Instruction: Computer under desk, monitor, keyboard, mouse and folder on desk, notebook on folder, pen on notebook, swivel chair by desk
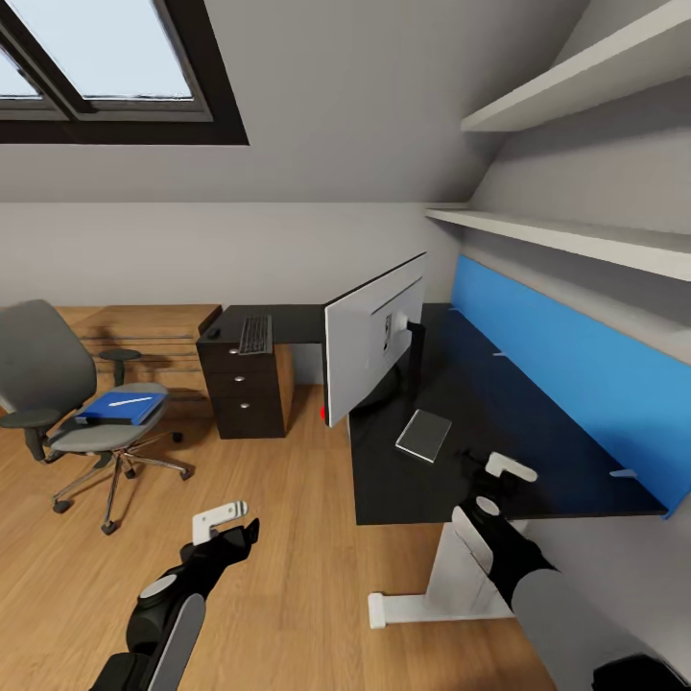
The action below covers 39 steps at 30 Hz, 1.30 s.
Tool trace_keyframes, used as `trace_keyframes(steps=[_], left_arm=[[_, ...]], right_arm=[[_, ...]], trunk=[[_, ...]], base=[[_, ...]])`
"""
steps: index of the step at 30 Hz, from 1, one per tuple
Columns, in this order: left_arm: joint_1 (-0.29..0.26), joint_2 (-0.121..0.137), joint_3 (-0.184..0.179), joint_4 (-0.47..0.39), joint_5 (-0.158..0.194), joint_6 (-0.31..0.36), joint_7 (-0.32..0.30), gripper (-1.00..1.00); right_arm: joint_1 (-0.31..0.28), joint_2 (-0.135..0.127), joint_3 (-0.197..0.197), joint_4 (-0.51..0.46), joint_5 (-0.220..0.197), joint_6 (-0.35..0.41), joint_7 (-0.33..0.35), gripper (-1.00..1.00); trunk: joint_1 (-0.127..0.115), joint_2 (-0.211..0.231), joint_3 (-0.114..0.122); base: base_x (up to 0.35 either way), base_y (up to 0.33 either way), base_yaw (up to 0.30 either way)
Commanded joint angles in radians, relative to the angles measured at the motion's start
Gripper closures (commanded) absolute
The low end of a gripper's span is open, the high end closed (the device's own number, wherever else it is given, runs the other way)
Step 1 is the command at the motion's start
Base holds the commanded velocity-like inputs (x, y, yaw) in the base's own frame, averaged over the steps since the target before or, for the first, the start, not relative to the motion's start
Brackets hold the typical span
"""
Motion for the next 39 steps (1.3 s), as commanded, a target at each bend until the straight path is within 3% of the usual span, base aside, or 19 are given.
trace_keyframes(steps=[1, 4, 8, 18, 19, 22, 26, 30, 31, 34, 39], left_arm=[[0.0, 0.001, 0.001, -0.003, 0.011, 0.003, 0.008, -1.0], [-0.001, 0.002, 0.002, -0.003, 0.01, 0.003, 0.008, -1.0], [-0.001, 0.002, 0.002, -0.003, 0.01, 0.004, 0.008, -1.0], [-0.001, 0.001, 0.001, -0.004, 0.012, 0.004, 0.006, -1.0], [-0.001, 0.002, 0.001, -0.004, 0.011, 0.005, 0.006, -1.0], [-0.001, 0.002, 0.001, -0.002, 0.011, 0.005, 0.006, -1.0], [-0.001, 0.002, 0.002, -0.001, 0.012, 0.006, 0.006, -1.0], [-0.001, 0.002, 0.001, 0.0, 0.013, 0.006, 0.007, -1.0], [-0.001, 0.002, 0.001, 0.001, 0.012, 0.006, 0.007, -1.0], [-0.001, 0.001, 0.001, 0.0, 0.012, 0.006, 0.008, -1.0], [-0.001, 0.001, 0.001, 0.0, 0.012, 0.006, 0.007, -1.0]], right_arm=[[0.007, 0.001, 0.051, -0.009, 0.021, 0.0, -0.002, -1.0], [0.012, 0.001, 0.094, -0.013, 0.033, 0.008, -0.002, -1.0], [0.018, 0.002, 0.12, -0.027, 0.039, 0.012, -0.009, -1.0], [0.043, 0.003, 0.133, -0.074, 0.043, 0.016, -0.02, -1.0], [0.055, -0.016, 0.135, -0.066, 0.054, 0.025, 0.005, -1.0], [0.057, -0.028, 0.136, -0.067, 0.059, 0.059, 0.025, -1.0], [0.058, -0.063, 0.131, -0.076, 0.06, 0.164, 0.116, -1.0], [0.058, -0.102, 0.126, -0.103, 0.058, 0.289, 0.254, -1.0], [0.058, -0.128, 0.117, -0.157, 0.059, 0.38, 0.331, -1.0], [0.058, -0.148, 0.111, -0.184, 0.058, 0.42, 0.353, -1.0], [0.058, -0.158, 0.106, -0.2, 0.058, 0.442, 0.363, -1.0]], trunk=[[0.0, -0.001, -0.001], [0.0, -0.001, -0.001], [0.0, -0.001, -0.001], [0.0, -0.001, -0.001], [0.0, -0.001, -0.001], [0.0, -0.001, -0.001], [0.0, -0.001, -0.001], [0.0, -0.001, -0.001], [0.0, -0.001, -0.001], [0.0, -0.001, -0.001], [0.0, -0.001, -0.001]], base=[[0.0, 0.0, 0.0], [0.0, 0.0, 0.0], [0.0, 0.0, 0.0], [0.024, 0.0, 0.0], [0.285, 0.0, 0.0], [0.267, 0.0, 0.0], [0.233, 0.0, 0.0], [0.104, 0.0, 0.0], [0.024, 0.0, 0.0], [0.015, 0.0, 0.0], [0.005, 0.0, 0.0]])
